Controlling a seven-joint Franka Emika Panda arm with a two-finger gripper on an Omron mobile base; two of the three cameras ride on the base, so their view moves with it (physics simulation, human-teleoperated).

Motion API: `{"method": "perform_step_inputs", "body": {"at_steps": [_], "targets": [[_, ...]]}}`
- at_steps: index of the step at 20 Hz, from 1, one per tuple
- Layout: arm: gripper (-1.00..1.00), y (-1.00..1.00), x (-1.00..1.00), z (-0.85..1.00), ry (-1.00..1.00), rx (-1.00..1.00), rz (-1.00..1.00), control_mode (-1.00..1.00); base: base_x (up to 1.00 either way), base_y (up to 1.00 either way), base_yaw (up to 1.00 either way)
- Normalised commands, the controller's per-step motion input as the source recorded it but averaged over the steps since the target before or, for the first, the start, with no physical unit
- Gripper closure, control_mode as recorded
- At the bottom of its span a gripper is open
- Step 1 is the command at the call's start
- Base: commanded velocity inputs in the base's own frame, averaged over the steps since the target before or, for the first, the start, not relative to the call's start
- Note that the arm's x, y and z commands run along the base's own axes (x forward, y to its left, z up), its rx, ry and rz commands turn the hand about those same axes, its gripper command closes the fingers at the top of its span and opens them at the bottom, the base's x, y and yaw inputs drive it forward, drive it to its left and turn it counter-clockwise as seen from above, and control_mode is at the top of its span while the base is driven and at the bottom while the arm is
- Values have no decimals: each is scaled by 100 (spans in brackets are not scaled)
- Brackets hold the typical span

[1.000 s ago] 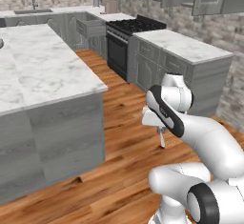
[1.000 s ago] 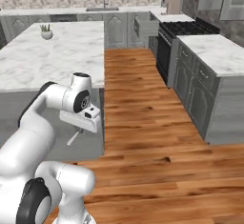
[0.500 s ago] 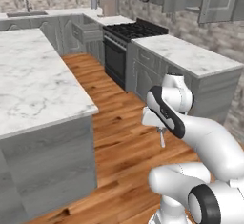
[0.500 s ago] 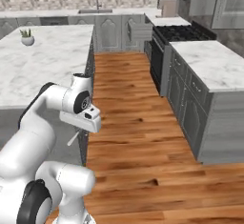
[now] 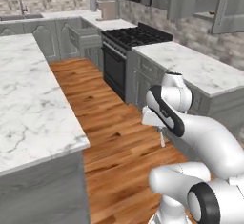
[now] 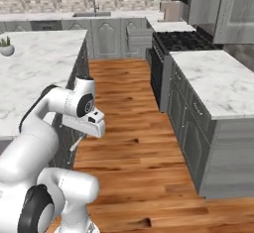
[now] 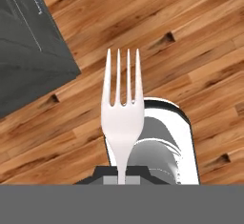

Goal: Organize the utensils by type. Pick up the wooden spoons from the counter and place them in the open cabinet. Then pick up the metallic utensils from the counter and place them in the open drawer.

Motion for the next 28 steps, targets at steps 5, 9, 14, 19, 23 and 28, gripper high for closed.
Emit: {"method": "perform_step_inputs", "body": {"at_steps": [5, 9, 14, 19, 23, 28], "targets": [[100, 0, 0, 0, 0, 0, 0, 100, 91, -40, 1], [100, 0, 0, 0, 0, 0, 0, 100, 99, -26, 2], [100, 0, 0, 0, 0, 0, 0, 100, 100, -11, 3], [100, 0, 0, 0, 0, 0, 0, 100, 100, -11, 3], [100, 0, 0, 0, 0, 0, 0, 100, 100, -10, 3], [100, 0, 0, 0, 0, 0, 0, 100, 100, -14, 3]]}}
